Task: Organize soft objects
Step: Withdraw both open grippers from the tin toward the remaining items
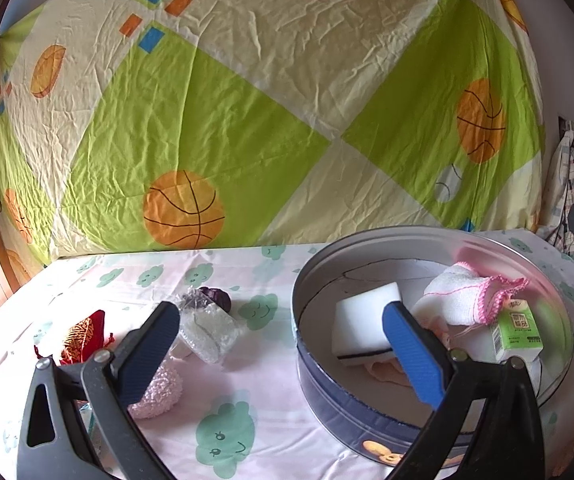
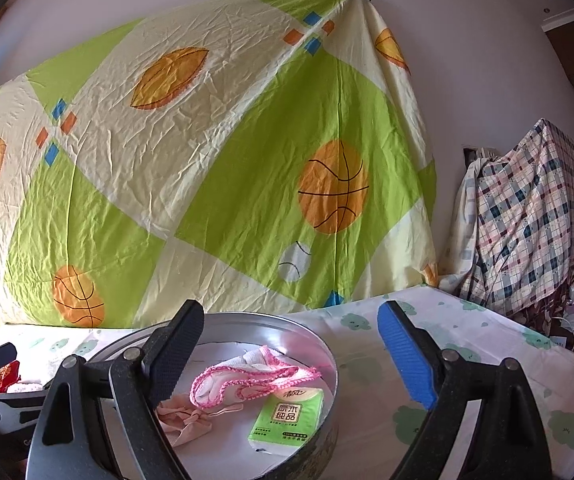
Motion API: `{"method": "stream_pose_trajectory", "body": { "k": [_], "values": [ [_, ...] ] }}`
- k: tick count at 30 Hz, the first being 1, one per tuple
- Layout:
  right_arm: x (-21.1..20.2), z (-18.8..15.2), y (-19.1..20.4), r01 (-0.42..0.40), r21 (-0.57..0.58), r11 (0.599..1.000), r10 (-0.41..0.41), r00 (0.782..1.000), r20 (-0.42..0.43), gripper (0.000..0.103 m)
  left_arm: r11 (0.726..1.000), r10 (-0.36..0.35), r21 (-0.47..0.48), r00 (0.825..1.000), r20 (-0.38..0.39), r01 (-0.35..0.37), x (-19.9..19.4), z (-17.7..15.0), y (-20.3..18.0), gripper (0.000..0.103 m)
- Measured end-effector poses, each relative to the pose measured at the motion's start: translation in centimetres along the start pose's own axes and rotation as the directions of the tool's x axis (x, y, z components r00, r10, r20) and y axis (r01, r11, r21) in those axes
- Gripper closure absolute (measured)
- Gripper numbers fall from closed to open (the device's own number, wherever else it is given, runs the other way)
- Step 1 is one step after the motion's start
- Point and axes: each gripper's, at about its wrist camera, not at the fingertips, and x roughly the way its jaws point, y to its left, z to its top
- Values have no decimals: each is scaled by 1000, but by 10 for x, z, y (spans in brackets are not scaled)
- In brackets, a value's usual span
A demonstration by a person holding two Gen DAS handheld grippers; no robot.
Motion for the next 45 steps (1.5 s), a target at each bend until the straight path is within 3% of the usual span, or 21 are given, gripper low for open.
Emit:
{"method": "stream_pose_trajectory", "body": {
  "k": [7, 29, 45],
  "values": [
    [-8, -3, 4, 2, 11, 1000, -2, 1000, 1, 12, 1000, -5, 19, 1000, -13, 5, -2, -5, 3, 0],
    [-36, -4, 17, 59, 7, 998, -59, 996, 64, 12, 998, -24, -66, 999, -25, 22, -13, -15, 44, 0],
    [-43, -14, 73, -50, 7, 999, 50, 999, 5, 12, 995, 0, -102, 1000, -29, -3, -15, -21, 83, 0]
  ]
}}
